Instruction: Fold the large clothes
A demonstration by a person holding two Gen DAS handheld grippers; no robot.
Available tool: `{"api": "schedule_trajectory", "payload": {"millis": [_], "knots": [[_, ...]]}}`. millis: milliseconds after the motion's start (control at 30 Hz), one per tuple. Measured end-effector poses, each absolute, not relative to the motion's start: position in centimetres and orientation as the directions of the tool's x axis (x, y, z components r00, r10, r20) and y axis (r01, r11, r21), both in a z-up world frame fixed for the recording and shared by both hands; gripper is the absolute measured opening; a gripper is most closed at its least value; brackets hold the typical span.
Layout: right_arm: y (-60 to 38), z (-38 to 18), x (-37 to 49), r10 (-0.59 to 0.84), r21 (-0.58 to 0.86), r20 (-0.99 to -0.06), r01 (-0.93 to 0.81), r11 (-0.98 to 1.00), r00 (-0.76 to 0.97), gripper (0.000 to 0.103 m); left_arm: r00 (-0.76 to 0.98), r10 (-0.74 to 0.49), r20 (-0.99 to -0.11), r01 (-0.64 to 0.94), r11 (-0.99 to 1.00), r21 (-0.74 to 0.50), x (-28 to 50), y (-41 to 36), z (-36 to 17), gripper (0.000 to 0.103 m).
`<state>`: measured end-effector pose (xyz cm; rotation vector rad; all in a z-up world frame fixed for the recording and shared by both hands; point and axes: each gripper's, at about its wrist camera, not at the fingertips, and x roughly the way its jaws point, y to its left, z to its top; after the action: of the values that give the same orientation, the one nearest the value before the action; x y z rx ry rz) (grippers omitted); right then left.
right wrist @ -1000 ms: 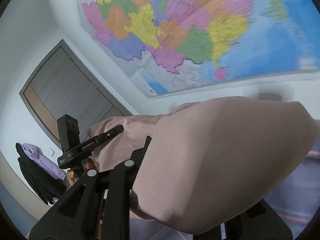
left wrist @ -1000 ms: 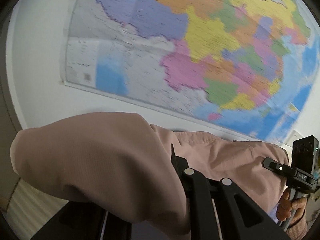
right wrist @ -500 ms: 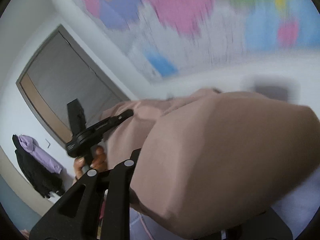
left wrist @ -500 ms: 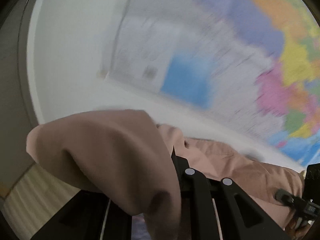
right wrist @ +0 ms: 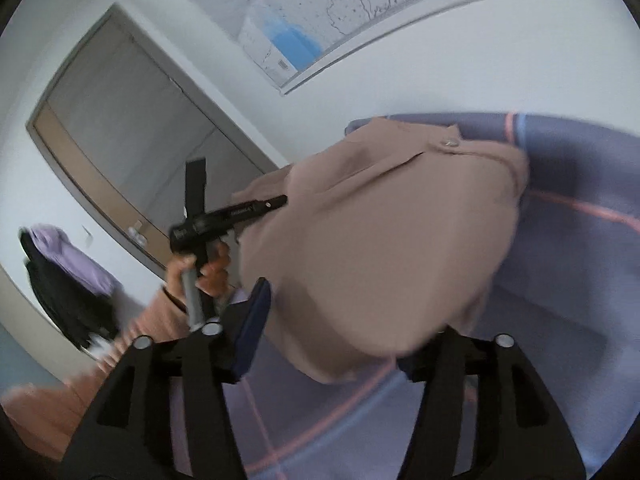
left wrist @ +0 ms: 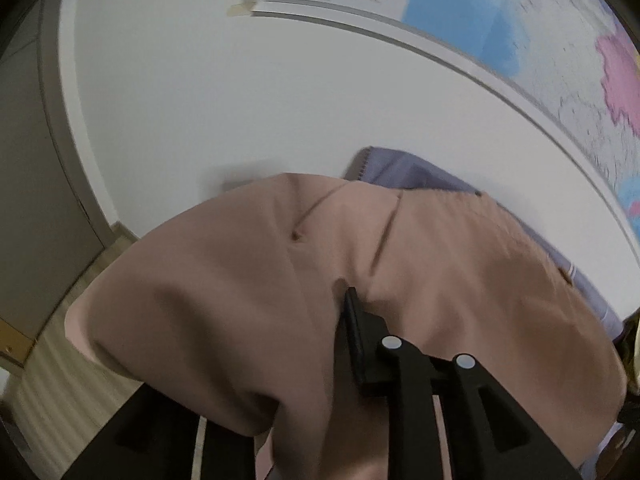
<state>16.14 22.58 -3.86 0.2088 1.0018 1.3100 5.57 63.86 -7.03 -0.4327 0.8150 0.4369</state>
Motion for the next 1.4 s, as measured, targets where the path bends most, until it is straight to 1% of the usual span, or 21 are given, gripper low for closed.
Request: {"api": "schedule_trajectory", "payload": {"millis": [67,233,333,367,400,433,467,500,567,733,800,867,1000,1067,1133,1200,1267,1300,1333,1367,1400], "knots": [[22.5,-3.9,15.6,0.868,0.646,-0.484,-0.713,0.272,-0.108,0.055,0.604,0.205,-0.770,-0.532,0.823,-0.198,5.7,63.5,-7.3,0.021],[22.9,0.0,13.6,0.875,0.514,-0.478,-0.831,0.214,-0.071,0.056,0.591,0.205,-0.780,-0.533,0.825,-0.187,5.5,63.2,-6.8,0.021],[24.5,0.8,15.1,0.865,0.533,-0.494,-0.816,0.224,-0.085,0.056,0.572,0.238,-0.785,-0.528,0.839,-0.131,5.1,62.3,-5.8,0.024],[25.0,0.8,15.5,0.858,0.528,-0.505,-0.820,0.221,-0.094,0.054,0.570,0.243,-0.785,-0.522,0.845,-0.118,4.9,62.0,-5.6,0.027],[25.3,0.5,15.8,0.847,0.527,-0.520,-0.821,0.218,-0.108,0.047,0.553,0.257,-0.793,-0.520,0.849,-0.088,4.8,61.7,-5.5,0.031],[25.7,0.0,16.1,0.832,0.528,-0.541,-0.819,0.225,-0.121,0.034,0.514,0.282,-0.810,-0.527,0.849,-0.039,5.0,61.4,-5.6,0.033],[25.7,-0.7,16.4,0.823,0.544,-0.551,-0.807,0.228,-0.139,0.032,0.475,0.303,-0.826,-0.528,0.849,0.008,5.1,61.1,-5.7,0.035],[25.8,-1.4,16.7,0.811,0.566,-0.562,-0.791,0.233,-0.163,0.022,0.464,0.317,-0.827,-0.518,0.854,0.037,4.9,60.7,-5.7,0.036],[25.5,-3.1,17.2,0.800,0.599,-0.570,-0.760,0.252,-0.184,0.018,0.466,0.337,-0.818,-0.506,0.860,0.066,4.3,60.3,-5.3,0.038],[23.5,-4.0,19.4,0.853,0.724,-0.484,-0.638,0.264,-0.196,0.018,0.474,0.386,-0.791,-0.488,0.863,0.128,-0.2,58.6,-2.4,0.041],[23.6,-3.3,19.9,0.858,0.735,-0.474,-0.626,0.262,-0.198,0.018,0.618,0.313,-0.721,-0.388,0.919,0.067,-3.1,56.0,-0.1,0.042],[23.8,-2.8,20.1,0.863,0.742,-0.463,-0.620,0.254,-0.201,0.018,0.690,0.242,-0.682,-0.274,0.960,0.064,-4.3,52.8,1.0,0.045],[24.3,-2.5,20.5,0.871,0.759,-0.449,-0.598,0.256,-0.197,0.018,0.720,-0.023,-0.694,0.061,0.998,0.030,-3.6,44.3,0.1,0.048],[24.5,-2.9,20.8,0.867,0.763,-0.462,-0.582,0.283,-0.185,0.017,0.710,0.012,-0.704,0.147,0.975,0.165,-2.2,40.0,-1.8,0.048],[24.6,-3.5,20.9,0.861,0.764,-0.472,-0.574,0.294,-0.187,0.016,0.664,0.022,-0.748,0.190,0.962,0.198,0.3,38.0,-4.2,0.048],[24.6,-3.8,20.7,0.850,0.754,-0.493,-0.579,0.311,-0.185,0.016,0.651,0.096,-0.753,0.158,0.953,0.258,2.2,37.6,-5.6,0.047],[24.3,-3.7,20.6,0.849,0.742,-0.500,-0.590,0.318,-0.171,0.020,0.661,0.127,-0.739,0.139,0.948,0.287,3.0,37.7,-6.1,0.042],[24.0,-3.7,20.5,0.851,0.739,-0.495,-0.600,0.307,-0.174,0.033,0.664,0.117,-0.738,0.135,0.953,0.272,2.9,38.0,-5.8,0.033],[23.6,-3.5,20.3,0.851,0.726,-0.497,-0.617,0.303,-0.167,0.041,0.664,0.081,-0.743,0.129,0.967,0.221,2.9,38.7,-5.3,0.027],[23.1,-3.3,20.1,0.853,0.698,-0.502,-0.650,0.302,-0.143,0.047,0.666,0.025,-0.745,0.132,0.980,0.150,2.8,39.7,-4.6,0.014],[23.0,-3.2,19.8,0.848,0.668,-0.515,-0.680,0.302,-0.129,0.047,0.666,-0.013,-0.746,0.133,0.986,0.102,2.7,40.4,-4.2,0.009]]}}
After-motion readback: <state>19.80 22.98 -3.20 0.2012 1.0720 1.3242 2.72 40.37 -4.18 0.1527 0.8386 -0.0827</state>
